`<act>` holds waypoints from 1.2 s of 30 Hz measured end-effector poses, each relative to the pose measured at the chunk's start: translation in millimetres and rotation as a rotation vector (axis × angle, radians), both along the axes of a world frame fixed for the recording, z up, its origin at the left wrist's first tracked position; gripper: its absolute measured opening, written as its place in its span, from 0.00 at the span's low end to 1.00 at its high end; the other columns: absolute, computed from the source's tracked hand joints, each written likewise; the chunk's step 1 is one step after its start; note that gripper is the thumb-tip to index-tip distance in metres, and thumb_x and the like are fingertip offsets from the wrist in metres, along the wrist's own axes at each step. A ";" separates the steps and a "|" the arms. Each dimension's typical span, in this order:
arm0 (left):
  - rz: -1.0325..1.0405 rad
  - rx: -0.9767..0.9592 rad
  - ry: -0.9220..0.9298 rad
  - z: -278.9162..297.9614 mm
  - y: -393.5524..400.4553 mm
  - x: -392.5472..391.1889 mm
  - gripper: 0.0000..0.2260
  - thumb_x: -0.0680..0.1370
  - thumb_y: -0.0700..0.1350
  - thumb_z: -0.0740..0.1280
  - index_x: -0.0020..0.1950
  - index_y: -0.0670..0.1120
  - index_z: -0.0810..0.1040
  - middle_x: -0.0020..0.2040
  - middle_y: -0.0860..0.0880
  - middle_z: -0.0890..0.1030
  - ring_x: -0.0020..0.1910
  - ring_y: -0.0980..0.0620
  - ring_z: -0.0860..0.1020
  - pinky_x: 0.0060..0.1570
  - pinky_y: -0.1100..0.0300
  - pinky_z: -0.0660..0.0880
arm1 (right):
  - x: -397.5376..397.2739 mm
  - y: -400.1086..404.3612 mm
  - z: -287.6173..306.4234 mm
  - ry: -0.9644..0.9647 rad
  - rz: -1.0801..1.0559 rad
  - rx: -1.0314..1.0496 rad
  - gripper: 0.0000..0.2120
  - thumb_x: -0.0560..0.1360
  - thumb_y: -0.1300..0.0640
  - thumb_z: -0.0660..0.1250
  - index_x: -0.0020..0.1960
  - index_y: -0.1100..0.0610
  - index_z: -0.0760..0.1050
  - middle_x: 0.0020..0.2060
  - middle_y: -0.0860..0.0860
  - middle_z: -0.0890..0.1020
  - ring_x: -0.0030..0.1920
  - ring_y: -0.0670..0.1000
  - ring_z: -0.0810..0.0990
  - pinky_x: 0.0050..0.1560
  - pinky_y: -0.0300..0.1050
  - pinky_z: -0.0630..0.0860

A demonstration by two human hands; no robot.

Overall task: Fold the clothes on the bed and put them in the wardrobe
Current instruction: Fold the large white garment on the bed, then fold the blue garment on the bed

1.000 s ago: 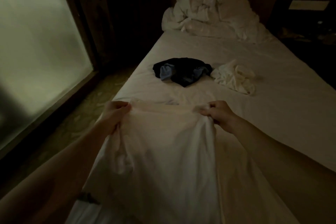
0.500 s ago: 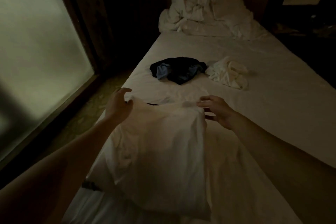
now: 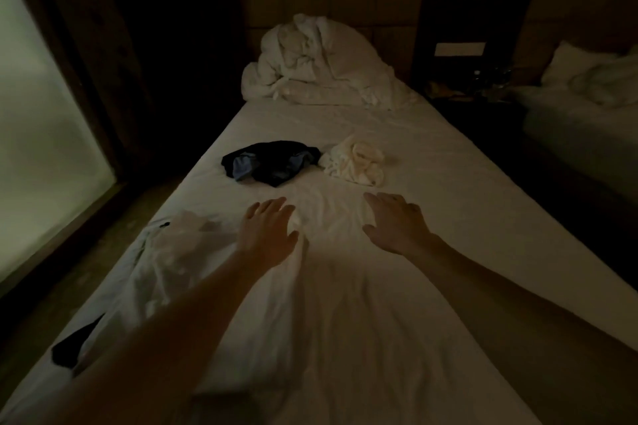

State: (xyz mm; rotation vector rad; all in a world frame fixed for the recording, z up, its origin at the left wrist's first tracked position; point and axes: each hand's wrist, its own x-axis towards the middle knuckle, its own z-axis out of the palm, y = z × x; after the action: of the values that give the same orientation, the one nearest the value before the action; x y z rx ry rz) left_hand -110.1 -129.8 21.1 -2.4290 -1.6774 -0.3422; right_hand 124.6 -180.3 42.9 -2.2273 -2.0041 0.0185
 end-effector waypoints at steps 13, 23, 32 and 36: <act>0.102 0.010 0.074 -17.2 96.4 36.7 0.24 0.79 0.58 0.59 0.74 0.52 0.64 0.77 0.51 0.62 0.75 0.51 0.61 0.74 0.51 0.56 | 30.3 108.1 -13.7 -0.031 0.023 -0.026 0.31 0.78 0.44 0.60 0.78 0.50 0.54 0.75 0.51 0.61 0.75 0.54 0.58 0.71 0.58 0.58; 0.223 -0.045 0.104 -78.3 273.7 -2.4 0.24 0.78 0.55 0.62 0.73 0.52 0.66 0.75 0.50 0.64 0.73 0.49 0.64 0.71 0.52 0.62 | -5.3 303.3 -70.7 -0.003 0.148 0.002 0.31 0.78 0.46 0.60 0.78 0.50 0.54 0.75 0.50 0.63 0.74 0.53 0.59 0.71 0.56 0.59; 0.350 0.013 0.050 -133.8 397.7 -24.2 0.32 0.80 0.50 0.60 0.80 0.49 0.48 0.79 0.43 0.54 0.78 0.43 0.54 0.73 0.51 0.57 | -18.0 409.2 -148.1 0.078 0.223 0.096 0.28 0.77 0.47 0.61 0.75 0.49 0.60 0.75 0.48 0.62 0.74 0.51 0.60 0.70 0.55 0.63; 0.334 0.025 -0.105 -131.3 408.4 -24.3 0.17 0.78 0.39 0.64 0.67 0.42 0.71 0.59 0.42 0.78 0.58 0.41 0.76 0.54 0.50 0.72 | -10.2 407.0 -167.0 0.127 0.215 0.070 0.29 0.78 0.48 0.60 0.77 0.49 0.57 0.74 0.48 0.65 0.73 0.50 0.62 0.70 0.53 0.62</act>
State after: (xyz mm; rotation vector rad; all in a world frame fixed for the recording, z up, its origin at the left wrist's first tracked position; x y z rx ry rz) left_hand -134.4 278.6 -110.2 -2.0935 -2.0663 -0.4424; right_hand 114.4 226.7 -124.1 -1.9091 -2.1290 0.1092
